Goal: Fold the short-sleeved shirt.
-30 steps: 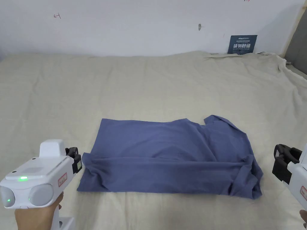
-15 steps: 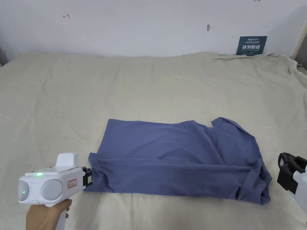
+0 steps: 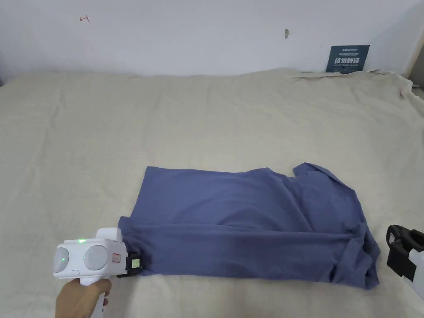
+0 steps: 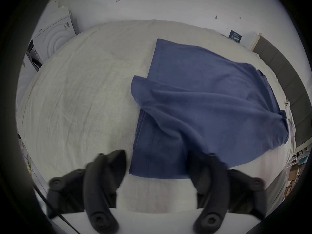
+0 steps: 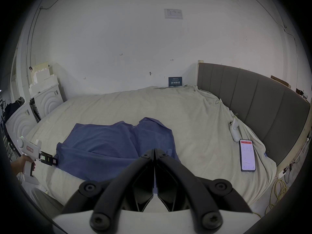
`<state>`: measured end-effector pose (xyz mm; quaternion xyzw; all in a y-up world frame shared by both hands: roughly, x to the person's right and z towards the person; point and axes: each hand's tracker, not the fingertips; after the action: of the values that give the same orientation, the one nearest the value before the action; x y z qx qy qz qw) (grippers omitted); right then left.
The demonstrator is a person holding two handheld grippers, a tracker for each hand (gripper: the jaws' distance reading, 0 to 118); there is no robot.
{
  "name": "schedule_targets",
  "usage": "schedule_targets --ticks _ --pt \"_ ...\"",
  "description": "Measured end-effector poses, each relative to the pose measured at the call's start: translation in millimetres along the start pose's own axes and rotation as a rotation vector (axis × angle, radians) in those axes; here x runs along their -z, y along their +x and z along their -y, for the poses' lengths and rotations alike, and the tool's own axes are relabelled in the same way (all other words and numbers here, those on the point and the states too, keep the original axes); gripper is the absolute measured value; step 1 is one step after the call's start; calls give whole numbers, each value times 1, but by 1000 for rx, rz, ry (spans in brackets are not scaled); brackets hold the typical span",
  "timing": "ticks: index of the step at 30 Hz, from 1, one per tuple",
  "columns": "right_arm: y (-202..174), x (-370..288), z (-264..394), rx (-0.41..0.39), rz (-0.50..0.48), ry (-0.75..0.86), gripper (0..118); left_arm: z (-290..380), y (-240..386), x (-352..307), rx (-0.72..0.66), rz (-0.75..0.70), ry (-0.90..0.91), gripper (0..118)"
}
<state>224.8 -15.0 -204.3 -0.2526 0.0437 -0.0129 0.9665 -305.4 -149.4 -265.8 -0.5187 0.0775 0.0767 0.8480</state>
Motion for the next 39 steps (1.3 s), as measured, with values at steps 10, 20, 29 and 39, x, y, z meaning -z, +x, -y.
schedule_targets --ticks 10,20,29,39 --pt "11 41 27 38 28 -172 6 0 10 -21 87 42 46 7" --pt "15 105 77 48 35 -348 96 -9 5 -44 89 83 105 7" --pt "2 105 82 37 5 -378 5 -5 0 -38 54 91 95 7" --pt "40 64 75 73 -23 -323 4 9 -23 -41 -33 114 99 7"
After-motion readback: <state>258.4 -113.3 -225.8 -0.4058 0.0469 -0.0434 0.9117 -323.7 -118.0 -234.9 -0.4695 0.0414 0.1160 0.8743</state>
